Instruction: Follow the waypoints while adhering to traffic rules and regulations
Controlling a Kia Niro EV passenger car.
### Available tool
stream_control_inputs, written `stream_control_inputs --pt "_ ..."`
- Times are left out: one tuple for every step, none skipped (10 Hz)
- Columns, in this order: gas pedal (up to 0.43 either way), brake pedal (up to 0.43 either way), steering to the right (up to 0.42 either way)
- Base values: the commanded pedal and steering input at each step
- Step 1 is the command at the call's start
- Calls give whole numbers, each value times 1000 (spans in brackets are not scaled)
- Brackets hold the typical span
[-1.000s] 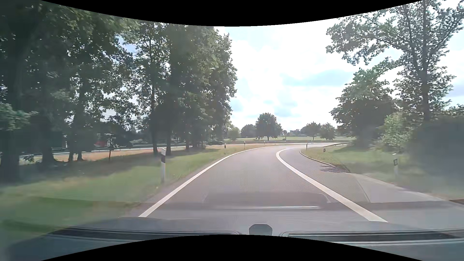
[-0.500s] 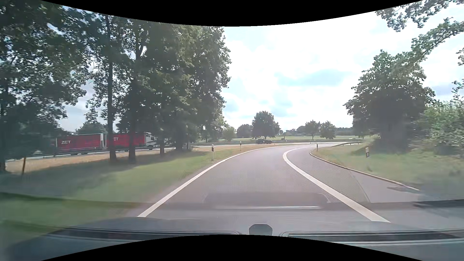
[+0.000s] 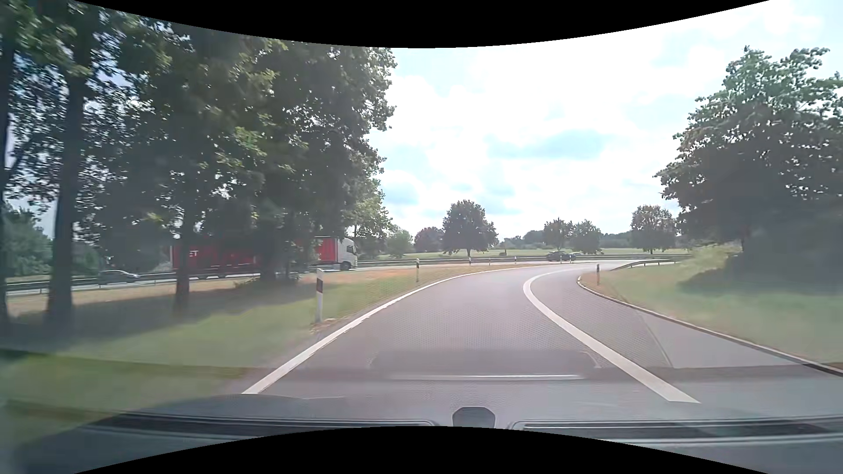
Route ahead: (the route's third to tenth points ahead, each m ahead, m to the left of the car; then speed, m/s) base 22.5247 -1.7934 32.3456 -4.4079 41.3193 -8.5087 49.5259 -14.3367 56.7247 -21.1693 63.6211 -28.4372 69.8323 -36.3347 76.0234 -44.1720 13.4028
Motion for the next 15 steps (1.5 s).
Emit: stream_control_inputs --pt "240 0 42" --pt "240 0 44" --pt "240 0 45" --pt "240 0 49" --pt "240 0 53" --pt "240 0 57" --pt "240 0 58" --pt "240 0 58" --pt "240 0 58" --pt "240 0 58" --pt "240 0 58" --pt "240 0 58" --pt "240 0 58" --pt "240 0 60" --pt "240 0 64"
